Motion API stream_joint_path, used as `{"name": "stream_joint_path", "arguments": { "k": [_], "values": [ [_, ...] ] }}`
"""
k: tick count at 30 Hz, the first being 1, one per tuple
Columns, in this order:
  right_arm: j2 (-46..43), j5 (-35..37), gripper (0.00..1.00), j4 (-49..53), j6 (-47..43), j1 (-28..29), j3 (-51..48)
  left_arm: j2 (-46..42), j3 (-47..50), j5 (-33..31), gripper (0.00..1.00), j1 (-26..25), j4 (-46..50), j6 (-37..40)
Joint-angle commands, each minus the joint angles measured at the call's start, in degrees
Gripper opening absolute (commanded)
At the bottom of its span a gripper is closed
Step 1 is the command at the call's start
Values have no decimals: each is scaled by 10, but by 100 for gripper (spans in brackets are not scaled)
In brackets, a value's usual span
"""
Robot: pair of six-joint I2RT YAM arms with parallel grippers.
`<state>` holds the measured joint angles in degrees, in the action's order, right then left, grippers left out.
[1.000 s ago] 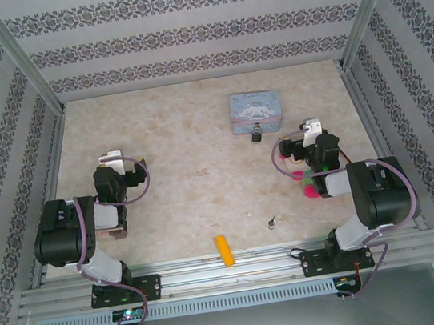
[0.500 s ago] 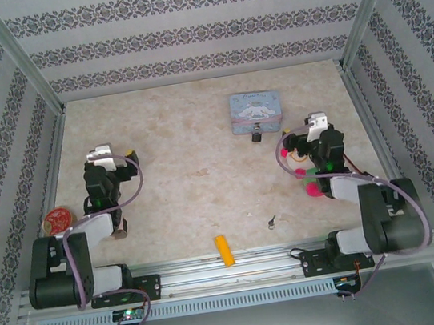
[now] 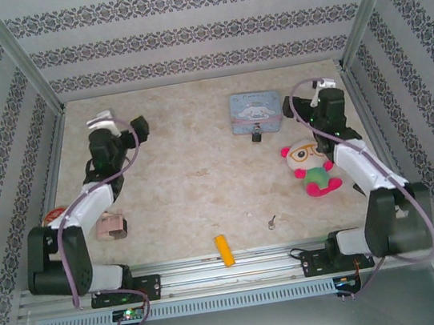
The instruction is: Unlock a padlock with a key
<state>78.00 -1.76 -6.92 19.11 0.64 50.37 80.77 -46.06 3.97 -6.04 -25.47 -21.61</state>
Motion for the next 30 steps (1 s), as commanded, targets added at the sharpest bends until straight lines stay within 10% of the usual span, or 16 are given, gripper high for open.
{"name": "stream_joint_path", "arguments": {
  "k": [1,20,30],
  "values": [
    [58,-27,91,101,70,11,57,50,-72,6,99,-50,71,-46],
    [299,-13,72,233,101,31,295,402,-452,113,100,-181,216,-102],
    [351,-31,65,247,89,41,334,512,-598,137,80,-208,278,-99]
  ]
}}
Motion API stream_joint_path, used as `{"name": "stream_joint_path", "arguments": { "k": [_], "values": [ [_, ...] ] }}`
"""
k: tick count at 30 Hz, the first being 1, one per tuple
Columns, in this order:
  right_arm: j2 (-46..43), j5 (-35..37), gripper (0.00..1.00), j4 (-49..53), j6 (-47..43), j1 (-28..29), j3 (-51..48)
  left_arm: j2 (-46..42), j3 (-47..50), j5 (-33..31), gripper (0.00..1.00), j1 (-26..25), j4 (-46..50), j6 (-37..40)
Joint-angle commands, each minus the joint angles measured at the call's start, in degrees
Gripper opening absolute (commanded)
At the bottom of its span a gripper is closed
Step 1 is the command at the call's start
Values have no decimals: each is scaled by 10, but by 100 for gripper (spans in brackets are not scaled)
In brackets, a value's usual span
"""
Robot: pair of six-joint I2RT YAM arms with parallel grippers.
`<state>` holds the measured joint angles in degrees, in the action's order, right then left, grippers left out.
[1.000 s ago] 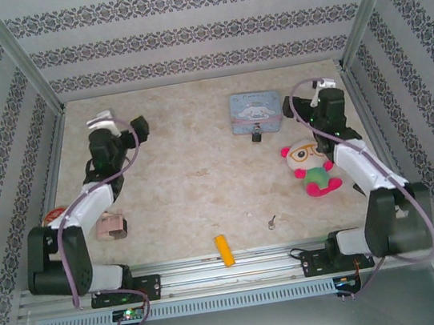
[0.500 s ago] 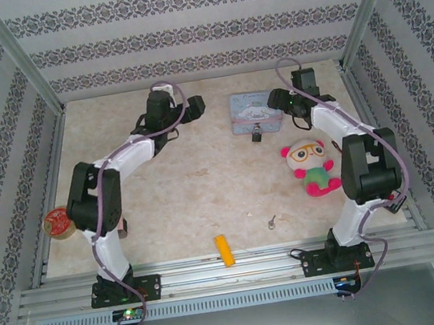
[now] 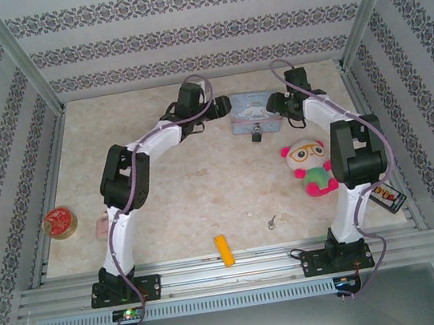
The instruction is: Unlock a padlock with a key
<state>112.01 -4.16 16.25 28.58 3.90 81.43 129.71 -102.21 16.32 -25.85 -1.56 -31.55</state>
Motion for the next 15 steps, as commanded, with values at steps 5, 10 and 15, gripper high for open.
{"name": "stream_joint_path", "arguments": {
  "k": [5,10,15],
  "values": [
    [30,-15,64,17,-11,12,40,61,-91,11,74,-21,72,11],
    [46,-31,61,21,-17,22,55,86,-116,14,64,-27,90,22],
    [63,-45,55,32,-25,39,74,79,-98,8,47,-32,91,37]
  ]
}}
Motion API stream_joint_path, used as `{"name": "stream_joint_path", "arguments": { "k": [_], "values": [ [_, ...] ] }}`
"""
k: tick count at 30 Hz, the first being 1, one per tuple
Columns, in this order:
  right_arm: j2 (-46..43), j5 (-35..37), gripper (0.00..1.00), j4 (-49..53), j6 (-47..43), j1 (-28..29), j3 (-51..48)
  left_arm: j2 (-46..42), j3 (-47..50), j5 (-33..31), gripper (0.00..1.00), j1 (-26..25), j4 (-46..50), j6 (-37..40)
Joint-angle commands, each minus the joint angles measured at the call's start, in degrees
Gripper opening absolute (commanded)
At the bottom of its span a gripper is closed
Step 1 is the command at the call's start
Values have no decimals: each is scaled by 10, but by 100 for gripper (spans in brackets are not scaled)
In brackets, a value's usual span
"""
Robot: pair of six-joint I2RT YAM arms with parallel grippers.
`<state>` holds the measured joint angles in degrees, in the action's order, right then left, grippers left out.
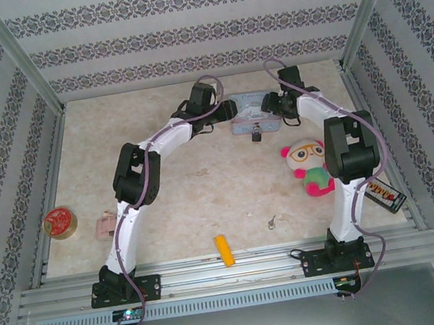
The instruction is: Unlock a padlock with a key
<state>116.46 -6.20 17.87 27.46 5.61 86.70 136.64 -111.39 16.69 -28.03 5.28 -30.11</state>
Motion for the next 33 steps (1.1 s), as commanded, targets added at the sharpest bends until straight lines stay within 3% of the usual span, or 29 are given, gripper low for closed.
{"name": "stream_joint_path", "arguments": {
  "k": [1,5,13,21,33],
  "values": [
    [21,-27,55,17,-15,27,24,6,3,3,44,-10,18,22],
    [28,-36,54,22,-20,48,32,-27,71,-6,35,-10,-20,17],
    [25,-51,52,38,-17,105,42,-148,258,-38,34,-10,-101,1],
    [-2,-53,51,52,16,201,27,-306,457,-101,35,-10,-152,-29],
    [-39,-44,51,20,81,313,-45,-485,647,-145,36,-10,-134,-70]
  ]
}}
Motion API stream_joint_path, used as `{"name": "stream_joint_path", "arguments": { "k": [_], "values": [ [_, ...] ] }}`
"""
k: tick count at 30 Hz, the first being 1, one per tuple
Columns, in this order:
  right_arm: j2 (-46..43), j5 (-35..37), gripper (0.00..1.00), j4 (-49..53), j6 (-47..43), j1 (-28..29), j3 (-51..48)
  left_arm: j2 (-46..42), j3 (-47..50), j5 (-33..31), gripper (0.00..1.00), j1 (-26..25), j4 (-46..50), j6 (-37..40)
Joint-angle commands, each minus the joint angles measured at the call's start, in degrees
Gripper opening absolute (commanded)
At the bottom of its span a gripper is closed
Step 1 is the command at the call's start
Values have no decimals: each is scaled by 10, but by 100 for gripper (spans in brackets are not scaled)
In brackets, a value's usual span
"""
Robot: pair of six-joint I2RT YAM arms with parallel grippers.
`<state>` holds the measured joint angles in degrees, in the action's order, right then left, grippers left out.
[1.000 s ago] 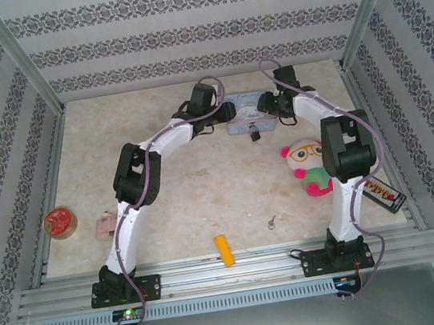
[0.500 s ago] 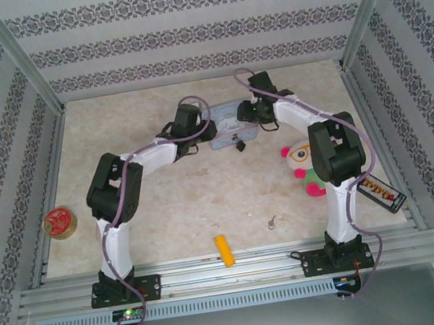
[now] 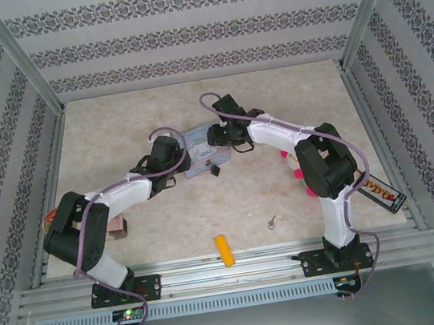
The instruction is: Unlock a padlock with a key
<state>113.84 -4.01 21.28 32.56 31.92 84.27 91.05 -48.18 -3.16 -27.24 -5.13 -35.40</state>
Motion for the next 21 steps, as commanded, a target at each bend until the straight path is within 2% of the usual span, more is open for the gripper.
{"name": "stream_joint_path", "arguments": {
  "k": [1,7,15,21],
  "values": [
    [-17,-66,51,-16,33,55,-26,-43,25,50,36,-18,-29,-19],
    [-12,-56,54,-37,44,63,-43,-77,58,38,38,-18,-39,-36],
    [40,-71,56,-35,17,32,29,-21,39,34,40,-12,-84,-39],
    [45,-69,62,-28,12,19,44,-13,18,15,42,-7,-78,-34]
  ]
}}
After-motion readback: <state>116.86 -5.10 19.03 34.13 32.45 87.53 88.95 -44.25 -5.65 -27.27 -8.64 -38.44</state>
